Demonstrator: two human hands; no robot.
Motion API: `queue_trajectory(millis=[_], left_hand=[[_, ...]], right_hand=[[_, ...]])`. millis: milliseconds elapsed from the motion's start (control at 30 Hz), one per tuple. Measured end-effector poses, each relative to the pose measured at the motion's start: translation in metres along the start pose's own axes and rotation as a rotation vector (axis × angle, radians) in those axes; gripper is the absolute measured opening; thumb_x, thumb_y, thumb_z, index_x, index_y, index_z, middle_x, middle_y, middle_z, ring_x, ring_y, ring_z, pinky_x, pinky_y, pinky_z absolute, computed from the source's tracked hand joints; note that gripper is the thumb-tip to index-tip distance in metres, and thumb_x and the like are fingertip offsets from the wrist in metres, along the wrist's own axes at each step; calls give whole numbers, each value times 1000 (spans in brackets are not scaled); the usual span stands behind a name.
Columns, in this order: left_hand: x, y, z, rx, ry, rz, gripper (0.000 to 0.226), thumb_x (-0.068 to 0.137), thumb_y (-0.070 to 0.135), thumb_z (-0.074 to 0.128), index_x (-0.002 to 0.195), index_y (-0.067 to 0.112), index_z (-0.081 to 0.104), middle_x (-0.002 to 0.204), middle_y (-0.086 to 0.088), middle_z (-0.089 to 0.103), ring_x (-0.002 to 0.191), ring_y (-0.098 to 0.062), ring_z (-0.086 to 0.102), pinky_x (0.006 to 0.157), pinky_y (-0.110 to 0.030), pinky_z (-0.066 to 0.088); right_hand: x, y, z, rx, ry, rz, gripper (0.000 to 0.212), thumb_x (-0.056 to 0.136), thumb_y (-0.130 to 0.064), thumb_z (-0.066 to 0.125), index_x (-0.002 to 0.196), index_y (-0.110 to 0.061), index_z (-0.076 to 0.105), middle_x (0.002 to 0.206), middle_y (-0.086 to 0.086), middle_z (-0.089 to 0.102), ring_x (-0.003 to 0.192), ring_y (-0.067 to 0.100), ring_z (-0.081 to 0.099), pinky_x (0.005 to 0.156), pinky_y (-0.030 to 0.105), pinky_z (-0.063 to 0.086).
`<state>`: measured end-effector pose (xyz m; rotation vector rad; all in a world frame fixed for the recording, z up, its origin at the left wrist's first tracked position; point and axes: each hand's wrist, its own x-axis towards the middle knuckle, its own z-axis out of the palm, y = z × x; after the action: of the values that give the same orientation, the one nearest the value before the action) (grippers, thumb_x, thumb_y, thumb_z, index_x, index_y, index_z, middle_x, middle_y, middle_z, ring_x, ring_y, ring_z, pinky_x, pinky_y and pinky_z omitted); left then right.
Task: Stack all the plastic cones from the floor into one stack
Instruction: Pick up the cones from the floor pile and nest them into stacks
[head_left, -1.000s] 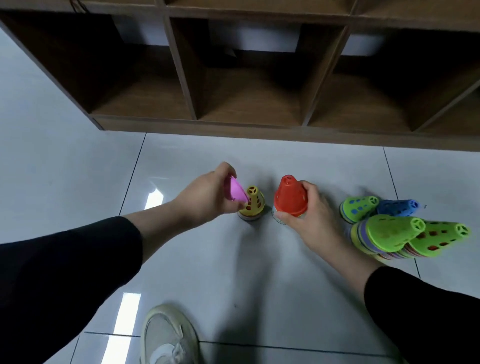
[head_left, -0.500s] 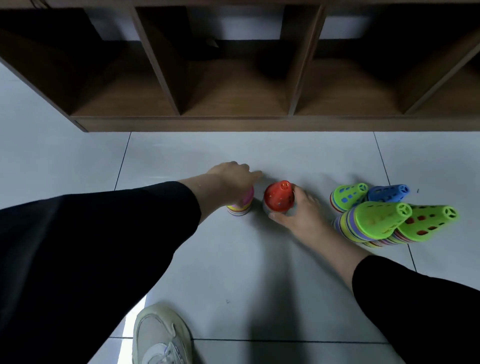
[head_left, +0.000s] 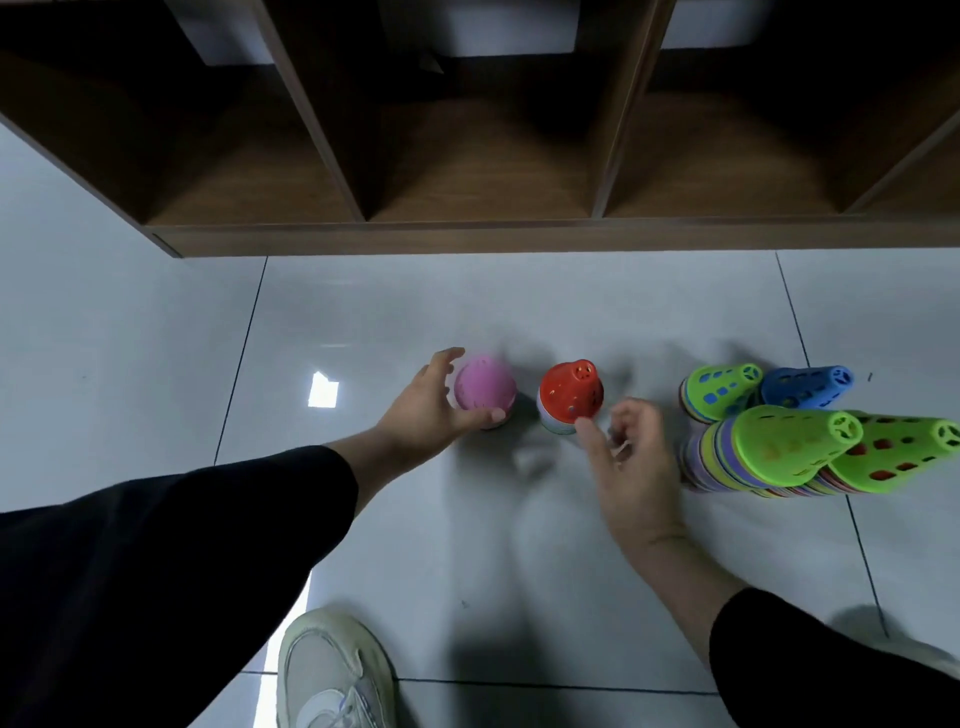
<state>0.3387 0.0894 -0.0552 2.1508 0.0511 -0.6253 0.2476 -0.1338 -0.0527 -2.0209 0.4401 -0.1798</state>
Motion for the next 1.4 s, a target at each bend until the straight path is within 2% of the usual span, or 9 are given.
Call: queue_trajectory(millis=[167, 267, 367, 500, 667, 967, 1067, 1200, 1400], left_hand=[[-2, 2, 7, -337, -39, -112, 82, 80, 69, 58, 150, 35, 32, 145, 7, 46, 124, -8, 52, 105, -34, 43], [-1, 5, 9, -419, 43, -212, 65, 92, 73, 36, 146, 37, 39, 144, 10, 49, 131, -13, 47, 110, -45, 40], [5, 9, 5, -492, -6, -296, 64, 91, 76, 33, 138, 36, 49, 132, 12, 59, 122, -12, 55, 91, -40, 52], [11, 14, 1, -543, -94, -337, 59, 85, 81, 42, 117, 37, 67, 107, 18, 72, 105, -2, 62, 94, -40, 49], [3, 10, 3, -663, -69, -319, 60, 92, 71, 44, 118, 24, 71, 110, 7, 74, 101, -7, 69, 90, -29, 50], [-5, 13, -4, -657, -66, -307, 63, 93, 74, 33, 115, 29, 72, 113, 12, 73, 108, -2, 63, 95, -27, 45], [0, 14, 3, -622, -39, -336, 59, 94, 73, 31, 99, 31, 73, 95, 18, 73, 83, 11, 65, 76, -21, 44], [11, 13, 9, -572, 25, -400, 59, 93, 72, 36, 105, 25, 71, 107, 5, 71, 95, -5, 64, 86, -33, 52], [20, 14, 20, -614, 104, -464, 58, 97, 64, 37, 115, 18, 69, 114, -4, 70, 104, -17, 65, 96, -34, 49]], right_hand=[[-28, -26, 41, 20, -342, 195, 26, 102, -31, 53, 121, -15, 61, 109, 0, 66, 97, -2, 60, 76, 6, 37], [-16, -37, 73, 218, -396, 455, 51, 102, -46, 45, 144, -17, 44, 131, -1, 54, 130, 21, 50, 102, 23, 37], [2, -36, 99, 371, -327, 617, 64, 98, -61, 42, 151, -26, 35, 153, -2, 41, 139, 22, 42, 114, 50, 36], [15, -38, 110, 418, -309, 649, 70, 72, -84, 43, 132, -48, 48, 135, -19, 52, 130, 10, 49, 112, 49, 39], [14, -48, 115, 379, -317, 634, 91, 65, -87, 41, 141, -36, 49, 142, -7, 55, 130, 17, 53, 112, 46, 41], [16, -68, 104, 212, -376, 572, 65, 93, -70, 38, 139, -25, 48, 133, -2, 61, 119, 20, 57, 102, 38, 45], [24, -59, 100, 191, -409, 592, 56, 89, -73, 39, 122, -31, 58, 123, -5, 64, 112, 18, 58, 102, 43, 47], [31, -46, 109, 286, -374, 754, 76, 56, -89, 41, 96, -29, 64, 105, -3, 71, 110, 28, 65, 101, 55, 49], [39, -32, 125, 397, -285, 834, 82, 50, -87, 51, 96, -23, 71, 93, 0, 77, 93, 26, 73, 93, 52, 56]])
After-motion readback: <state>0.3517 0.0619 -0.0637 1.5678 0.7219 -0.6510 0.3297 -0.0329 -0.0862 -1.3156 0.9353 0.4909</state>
